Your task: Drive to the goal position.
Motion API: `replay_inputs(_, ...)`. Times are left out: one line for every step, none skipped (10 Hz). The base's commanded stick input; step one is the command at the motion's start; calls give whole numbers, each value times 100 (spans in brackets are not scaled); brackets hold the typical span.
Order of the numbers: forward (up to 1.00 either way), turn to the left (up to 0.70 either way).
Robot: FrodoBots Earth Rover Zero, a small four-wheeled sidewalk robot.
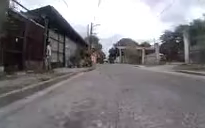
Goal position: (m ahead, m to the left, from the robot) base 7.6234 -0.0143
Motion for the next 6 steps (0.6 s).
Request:
replay_inputs(100,-16)
replay_inputs(100,4)
replay_inputs(100,4)
replay_inputs(100,5)
replay_inputs(100,5)
replay_inputs(100,5)
